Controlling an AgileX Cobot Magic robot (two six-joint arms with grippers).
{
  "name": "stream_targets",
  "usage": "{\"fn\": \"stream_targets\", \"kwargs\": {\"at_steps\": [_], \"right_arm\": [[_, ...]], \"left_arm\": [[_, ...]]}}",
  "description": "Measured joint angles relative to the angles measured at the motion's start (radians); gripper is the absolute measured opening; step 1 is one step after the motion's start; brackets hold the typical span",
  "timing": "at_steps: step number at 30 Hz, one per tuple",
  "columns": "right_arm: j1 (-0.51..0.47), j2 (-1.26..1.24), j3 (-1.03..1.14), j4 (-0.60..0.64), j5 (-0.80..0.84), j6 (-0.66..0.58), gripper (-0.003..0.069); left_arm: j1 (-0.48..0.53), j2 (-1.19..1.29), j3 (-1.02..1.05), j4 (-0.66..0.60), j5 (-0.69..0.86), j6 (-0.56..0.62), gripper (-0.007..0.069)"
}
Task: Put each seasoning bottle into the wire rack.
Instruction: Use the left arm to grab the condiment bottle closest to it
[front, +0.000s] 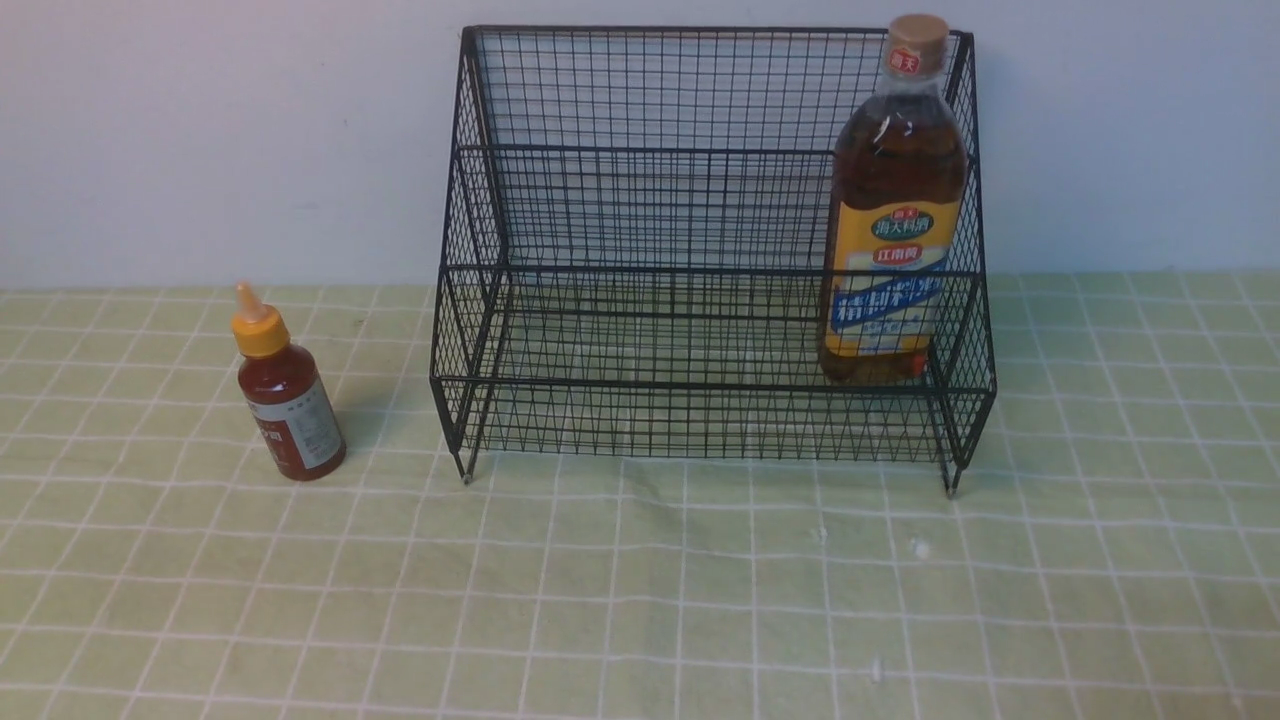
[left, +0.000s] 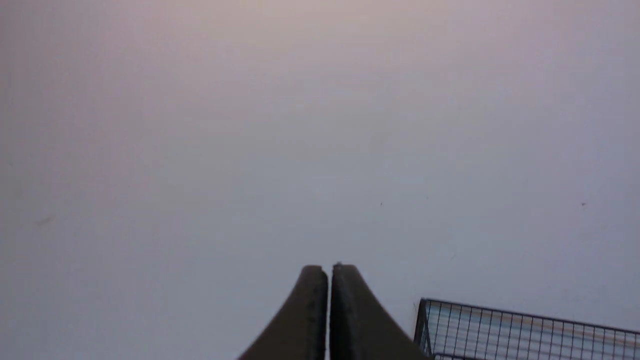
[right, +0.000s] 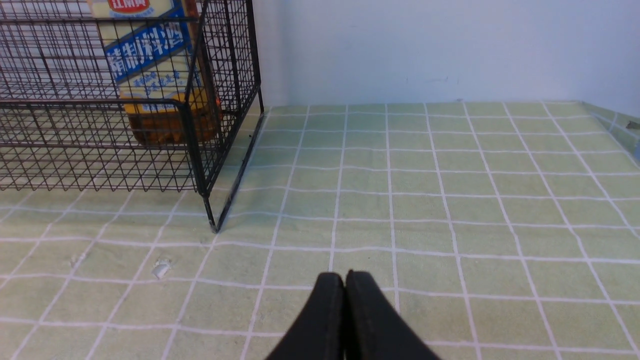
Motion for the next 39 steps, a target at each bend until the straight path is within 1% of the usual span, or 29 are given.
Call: {"fn": "stream_targets", "kwargs": {"at_steps": [4, 6, 7, 9, 10, 11, 12, 14, 16, 18, 21, 22, 23, 27, 31, 39], "right_arm": [[0.0, 0.0, 0.0, 0.0, 0.0, 0.0, -0.0015], [0.0, 0.0, 0.0, 0.0, 0.0, 0.0, -0.0015], [0.0, 0.0, 0.0, 0.0, 0.0, 0.0, -0.0015], [0.0, 0.0, 0.0, 0.0, 0.0, 0.0, -0.0015], [0.0, 0.0, 0.0, 0.0, 0.0, 0.0, -0.0015], [0.0, 0.0, 0.0, 0.0, 0.0, 0.0, -0.0015], [0.0, 0.0, 0.0, 0.0, 0.0, 0.0, -0.0015], [0.0, 0.0, 0.0, 0.0, 0.0, 0.0, -0.0015], [0.0, 0.0, 0.0, 0.0, 0.0, 0.0, -0.0015], [0.0, 0.0, 0.0, 0.0, 0.0, 0.0, -0.0015], [0.0, 0.0, 0.0, 0.0, 0.0, 0.0, -0.0015], [0.0, 0.0, 0.0, 0.0, 0.0, 0.0, -0.0015], [0.0, 0.0, 0.0, 0.0, 0.0, 0.0, -0.0015], [0.0, 0.0, 0.0, -0.001, 0.0, 0.0, -0.0015], [0.0, 0.0, 0.0, -0.001, 0.0, 0.0, -0.0015], [0.0, 0.0, 0.0, -0.001, 0.0, 0.0, -0.0015]], "left_arm": [[0.0, 0.171, -0.04, 0.055, -0.005, -0.087, 0.002], [0.0, 0.273, -0.088, 0.123, -0.016, -0.105, 0.0051], [0.0, 0.34, -0.12, 0.176, -0.026, -0.111, 0.0071], [0.0, 0.446, -0.172, 0.245, -0.043, -0.115, 0.0118], [0.0, 0.482, -0.191, 0.26, -0.047, -0.117, 0.0129], [0.0, 0.531, -0.215, 0.294, -0.053, -0.118, 0.0153], [0.0, 0.63, -0.264, 0.327, -0.061, -0.118, 0.0209], [0.0, 0.751, -0.324, 0.348, -0.061, -0.118, 0.0284], [0.0, 0.822, -0.353, 0.349, -0.062, -0.118, 0.033], [0.0, 0.948, -0.42, 0.341, -0.064, -0.119, 0.0408], [0.0, 1.11, -0.503, 0.296, -0.079, -0.119, 0.0494], [0.0, 1.11, -0.503, 0.292, -0.079, -0.119, 0.0494], [0.0, 1.186, -0.546, 0.259, -0.089, -0.119, 0.0521], [0.0, 1.31, -0.623, 0.217, -0.091, -0.112, 0.0532], [0.0, 1.439, -0.7, 0.213, -0.093, -0.074, 0.0532], [0.0, 1.596, -0.768, 0.21, -0.099, -0.064, 0.0532]]}}
